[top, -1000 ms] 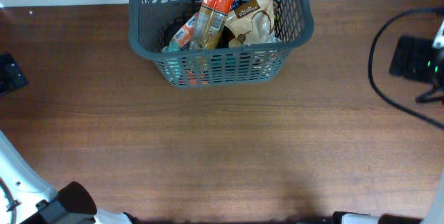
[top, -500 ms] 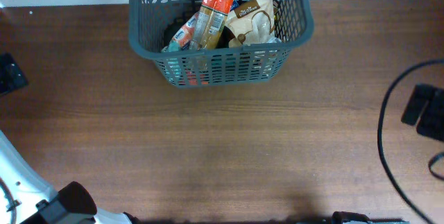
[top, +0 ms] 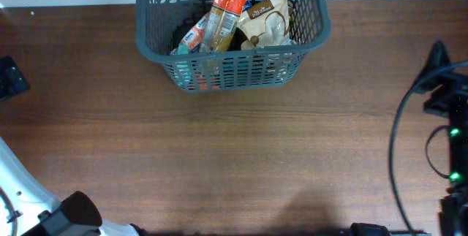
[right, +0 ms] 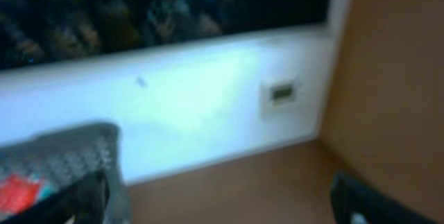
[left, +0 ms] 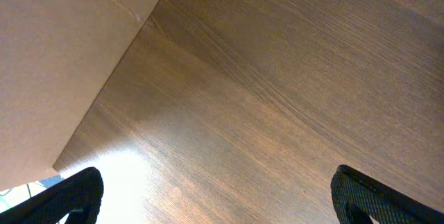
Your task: Pack container
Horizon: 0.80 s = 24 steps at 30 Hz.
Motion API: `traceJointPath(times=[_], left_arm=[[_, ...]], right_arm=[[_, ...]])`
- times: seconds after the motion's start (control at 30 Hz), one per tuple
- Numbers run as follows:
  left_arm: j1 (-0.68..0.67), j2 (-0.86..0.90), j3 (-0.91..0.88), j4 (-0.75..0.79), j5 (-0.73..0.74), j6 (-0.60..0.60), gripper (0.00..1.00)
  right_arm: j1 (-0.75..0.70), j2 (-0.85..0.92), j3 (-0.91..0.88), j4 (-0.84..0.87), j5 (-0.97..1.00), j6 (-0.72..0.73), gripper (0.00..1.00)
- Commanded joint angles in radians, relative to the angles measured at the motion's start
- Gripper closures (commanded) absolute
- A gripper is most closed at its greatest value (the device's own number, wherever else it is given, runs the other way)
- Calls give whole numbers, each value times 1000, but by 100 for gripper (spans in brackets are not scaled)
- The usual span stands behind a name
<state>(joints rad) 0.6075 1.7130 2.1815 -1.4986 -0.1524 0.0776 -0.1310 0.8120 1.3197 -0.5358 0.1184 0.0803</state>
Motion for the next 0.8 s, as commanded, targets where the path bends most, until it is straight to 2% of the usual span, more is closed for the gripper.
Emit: traceJointPath(times=[0.0,0.2,0.43,0.77], left_arm=[[4,-9,-4,2,10,-6,1],[4,-9,-4,2,10,-6,1],[4,-9,-4,2,10,-6,1],[4,-9,-4,2,10,-6,1]], right_arm=[[6,-99,-178,149,-146,11,1],[6,-268,-502,412,-212,18,1],[7,-405,-784,596,-216,113,1],[22,-538,-962,645,-213,121,1]])
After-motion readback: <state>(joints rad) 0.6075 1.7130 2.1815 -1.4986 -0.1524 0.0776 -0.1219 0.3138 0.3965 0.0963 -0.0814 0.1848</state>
